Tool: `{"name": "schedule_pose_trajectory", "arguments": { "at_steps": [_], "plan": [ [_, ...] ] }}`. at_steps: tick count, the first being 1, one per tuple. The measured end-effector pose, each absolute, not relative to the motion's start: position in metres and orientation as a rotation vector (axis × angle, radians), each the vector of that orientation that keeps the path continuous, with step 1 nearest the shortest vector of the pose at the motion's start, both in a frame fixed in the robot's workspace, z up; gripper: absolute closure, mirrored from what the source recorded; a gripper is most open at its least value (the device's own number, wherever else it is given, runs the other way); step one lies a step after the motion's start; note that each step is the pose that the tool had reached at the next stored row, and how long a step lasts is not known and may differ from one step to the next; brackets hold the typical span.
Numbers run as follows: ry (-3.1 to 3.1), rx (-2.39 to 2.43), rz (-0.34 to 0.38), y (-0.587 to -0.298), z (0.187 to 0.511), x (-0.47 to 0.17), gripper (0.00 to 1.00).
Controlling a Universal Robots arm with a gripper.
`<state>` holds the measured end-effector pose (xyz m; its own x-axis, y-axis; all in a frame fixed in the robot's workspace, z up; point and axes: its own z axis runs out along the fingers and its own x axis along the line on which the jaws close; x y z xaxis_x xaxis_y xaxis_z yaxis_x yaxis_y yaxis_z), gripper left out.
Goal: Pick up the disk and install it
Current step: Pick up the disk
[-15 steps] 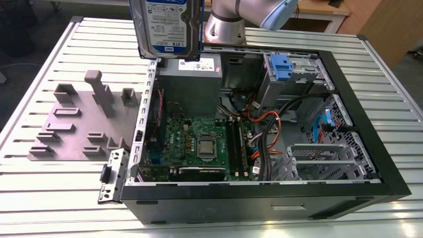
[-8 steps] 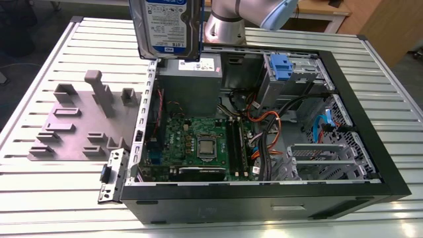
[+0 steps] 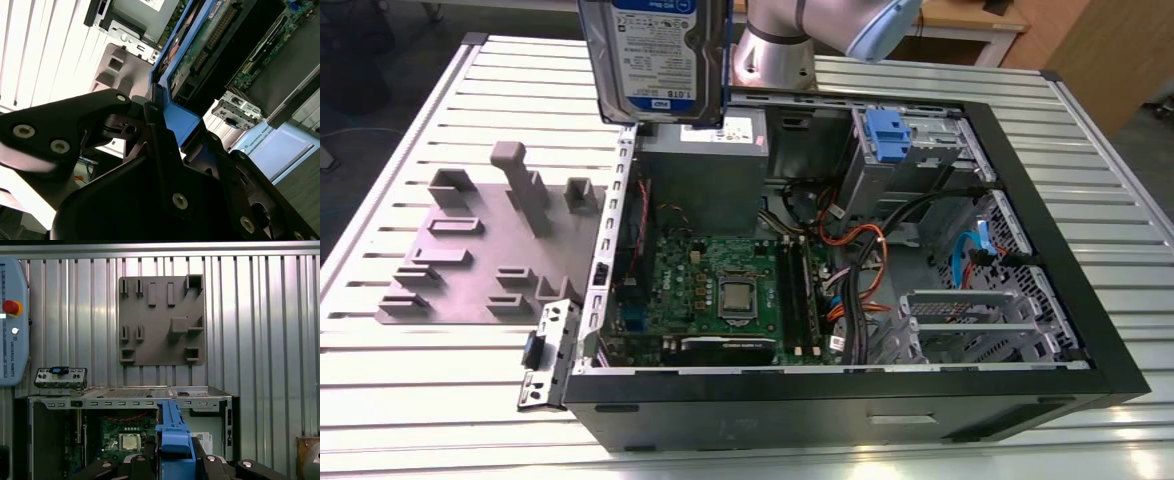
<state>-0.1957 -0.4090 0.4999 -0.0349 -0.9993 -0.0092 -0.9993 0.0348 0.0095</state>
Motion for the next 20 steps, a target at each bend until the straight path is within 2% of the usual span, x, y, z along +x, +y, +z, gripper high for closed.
{"name": "schedule_pose_trajectory", "arguments": {
  "at_steps": [8,20],
  "plan": [
    [-2.259,2.182,-0.020,-0.411,0.500,-0.192,0.63],
    [-2.260,2.182,-0.021,-0.428,0.499,-0.189,0.63]
  ]
}}
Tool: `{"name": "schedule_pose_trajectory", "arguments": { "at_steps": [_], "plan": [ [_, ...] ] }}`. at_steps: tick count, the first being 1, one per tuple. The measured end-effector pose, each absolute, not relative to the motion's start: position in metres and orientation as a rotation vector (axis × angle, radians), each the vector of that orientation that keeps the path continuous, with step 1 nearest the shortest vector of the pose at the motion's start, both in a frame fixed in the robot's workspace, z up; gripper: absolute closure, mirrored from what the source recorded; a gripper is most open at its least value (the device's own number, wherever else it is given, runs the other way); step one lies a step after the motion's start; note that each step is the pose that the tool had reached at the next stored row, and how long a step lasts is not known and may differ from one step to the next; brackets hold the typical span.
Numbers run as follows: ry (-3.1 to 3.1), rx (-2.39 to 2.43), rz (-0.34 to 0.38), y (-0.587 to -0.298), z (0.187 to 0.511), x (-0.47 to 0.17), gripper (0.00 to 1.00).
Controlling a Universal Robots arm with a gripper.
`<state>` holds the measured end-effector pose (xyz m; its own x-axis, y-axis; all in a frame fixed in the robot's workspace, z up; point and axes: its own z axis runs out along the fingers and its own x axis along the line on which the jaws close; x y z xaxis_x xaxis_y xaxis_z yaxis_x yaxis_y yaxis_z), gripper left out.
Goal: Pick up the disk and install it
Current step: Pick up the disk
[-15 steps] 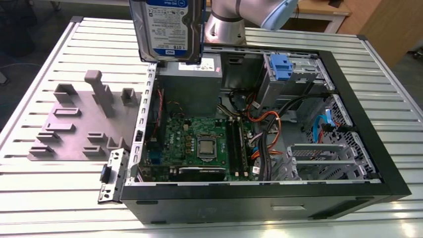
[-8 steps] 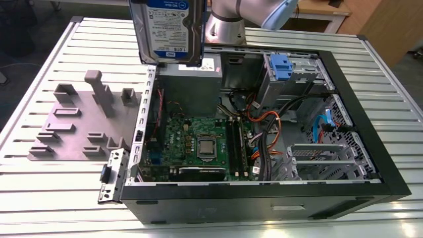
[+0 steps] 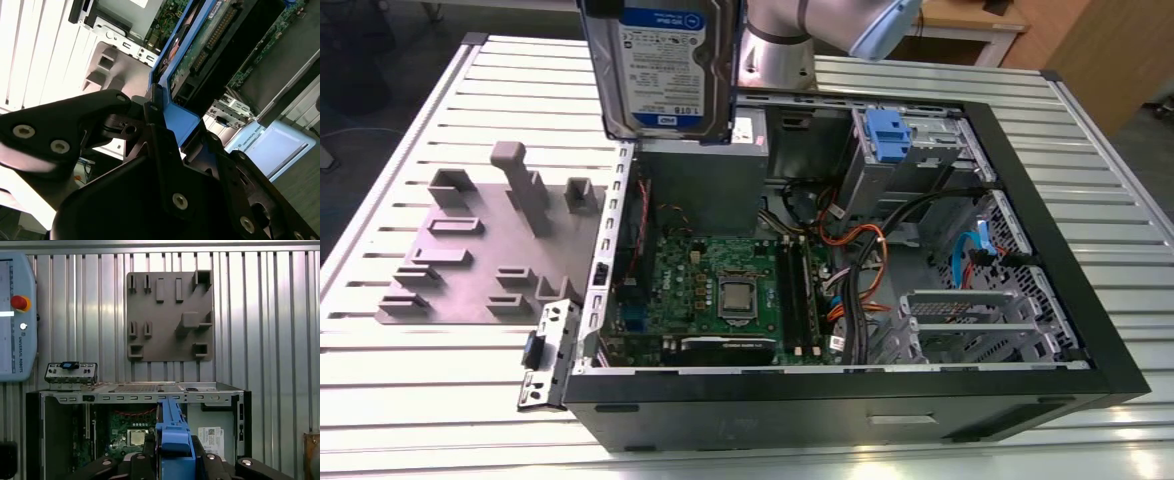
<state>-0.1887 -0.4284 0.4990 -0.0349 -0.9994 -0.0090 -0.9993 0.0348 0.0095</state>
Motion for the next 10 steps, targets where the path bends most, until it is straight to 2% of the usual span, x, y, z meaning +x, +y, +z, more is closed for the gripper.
{"name": "schedule_pose_trajectory", "arguments": {
  "at_steps": [10],
  "plan": [
    [-2.259,2.182,-0.020,-0.429,0.498,-0.174,0.63]
  ]
}}
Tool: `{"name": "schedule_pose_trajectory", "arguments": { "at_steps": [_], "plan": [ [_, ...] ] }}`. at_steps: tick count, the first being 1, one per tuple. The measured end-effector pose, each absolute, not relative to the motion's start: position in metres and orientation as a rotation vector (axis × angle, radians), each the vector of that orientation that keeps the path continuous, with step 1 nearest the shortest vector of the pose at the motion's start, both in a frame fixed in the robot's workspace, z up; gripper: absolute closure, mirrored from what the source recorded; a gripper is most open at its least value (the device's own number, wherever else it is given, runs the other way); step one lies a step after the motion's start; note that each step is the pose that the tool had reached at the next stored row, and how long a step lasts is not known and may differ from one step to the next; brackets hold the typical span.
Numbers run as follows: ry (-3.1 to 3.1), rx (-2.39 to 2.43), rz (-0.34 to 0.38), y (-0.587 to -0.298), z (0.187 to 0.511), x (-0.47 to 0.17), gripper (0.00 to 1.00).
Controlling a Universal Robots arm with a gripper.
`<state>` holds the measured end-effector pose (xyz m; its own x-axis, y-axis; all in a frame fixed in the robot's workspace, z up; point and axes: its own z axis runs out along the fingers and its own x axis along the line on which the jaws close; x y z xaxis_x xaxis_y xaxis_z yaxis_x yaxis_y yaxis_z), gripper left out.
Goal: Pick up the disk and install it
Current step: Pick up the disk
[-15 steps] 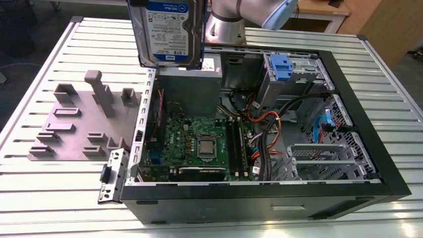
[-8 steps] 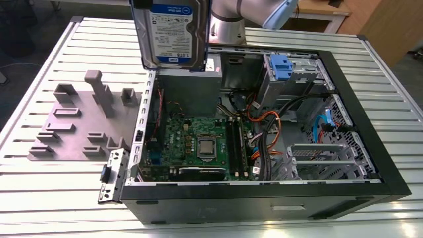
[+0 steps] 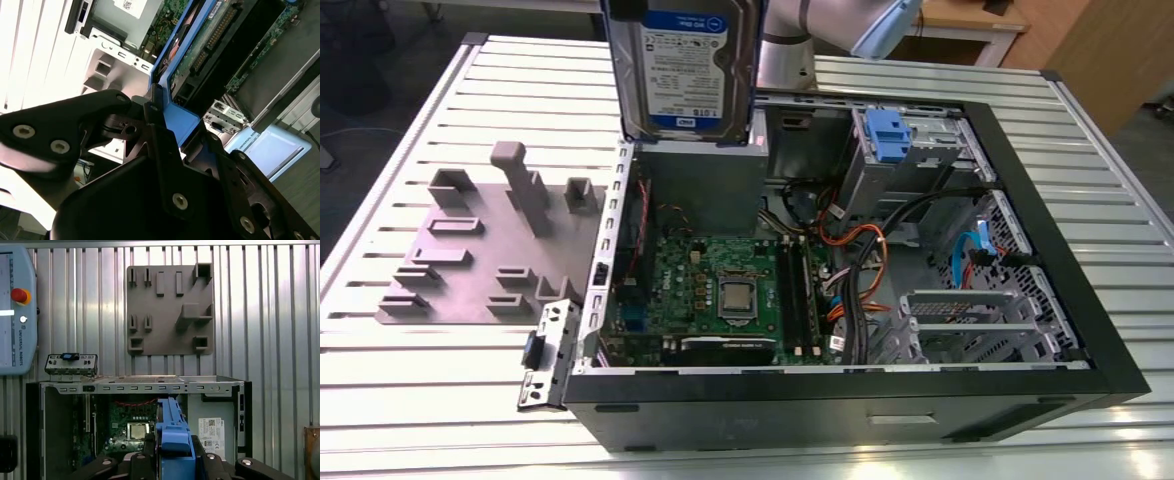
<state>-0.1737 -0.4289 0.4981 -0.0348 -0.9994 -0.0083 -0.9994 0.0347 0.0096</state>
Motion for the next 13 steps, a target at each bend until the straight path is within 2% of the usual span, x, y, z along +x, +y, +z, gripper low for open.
{"name": "schedule_pose_trajectory", "arguments": {
  "at_steps": [13],
  "plan": [
    [-2.259,2.182,-0.020,-0.4359,0.4978,-0.1726,0.63]
  ]
}}
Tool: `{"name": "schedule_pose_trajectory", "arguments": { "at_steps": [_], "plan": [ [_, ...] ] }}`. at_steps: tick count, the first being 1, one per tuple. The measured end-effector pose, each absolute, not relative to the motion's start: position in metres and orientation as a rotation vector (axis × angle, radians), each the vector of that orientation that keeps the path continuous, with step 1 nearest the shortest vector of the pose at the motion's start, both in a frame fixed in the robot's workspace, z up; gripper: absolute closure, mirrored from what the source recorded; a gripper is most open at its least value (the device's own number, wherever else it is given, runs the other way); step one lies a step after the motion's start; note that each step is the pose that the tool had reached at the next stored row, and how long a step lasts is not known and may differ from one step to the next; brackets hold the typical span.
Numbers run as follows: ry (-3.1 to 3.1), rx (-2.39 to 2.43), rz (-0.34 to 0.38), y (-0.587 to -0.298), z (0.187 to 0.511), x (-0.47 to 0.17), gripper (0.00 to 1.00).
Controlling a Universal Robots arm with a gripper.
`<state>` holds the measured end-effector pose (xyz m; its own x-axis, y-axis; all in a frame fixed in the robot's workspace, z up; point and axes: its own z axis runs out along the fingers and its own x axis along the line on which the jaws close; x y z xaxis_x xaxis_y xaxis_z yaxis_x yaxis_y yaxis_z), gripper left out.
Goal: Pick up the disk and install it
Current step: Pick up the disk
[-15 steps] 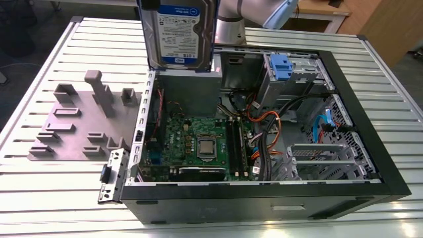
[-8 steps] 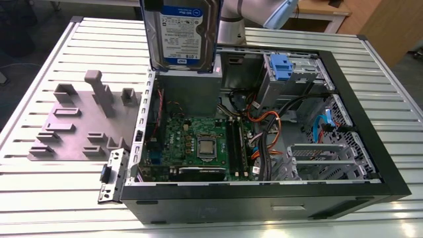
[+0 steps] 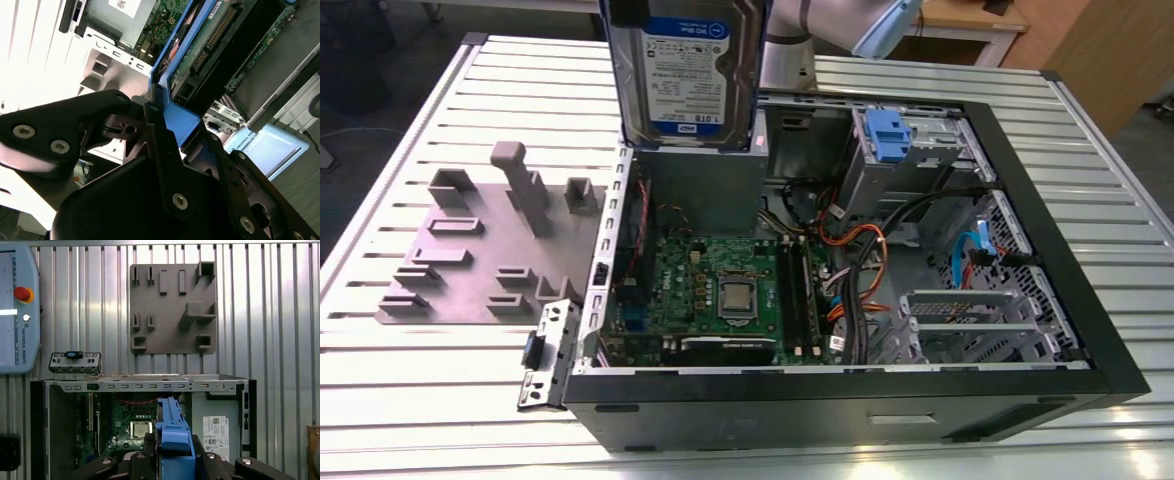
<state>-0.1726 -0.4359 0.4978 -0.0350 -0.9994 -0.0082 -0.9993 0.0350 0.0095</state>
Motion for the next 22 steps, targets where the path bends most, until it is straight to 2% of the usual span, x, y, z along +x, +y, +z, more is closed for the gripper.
{"name": "schedule_pose_trajectory", "arguments": {
  "at_steps": [22],
  "plan": [
    [-2.258,2.181,-0.017,-0.438,0.497,-0.161,0.63]
  ]
}}
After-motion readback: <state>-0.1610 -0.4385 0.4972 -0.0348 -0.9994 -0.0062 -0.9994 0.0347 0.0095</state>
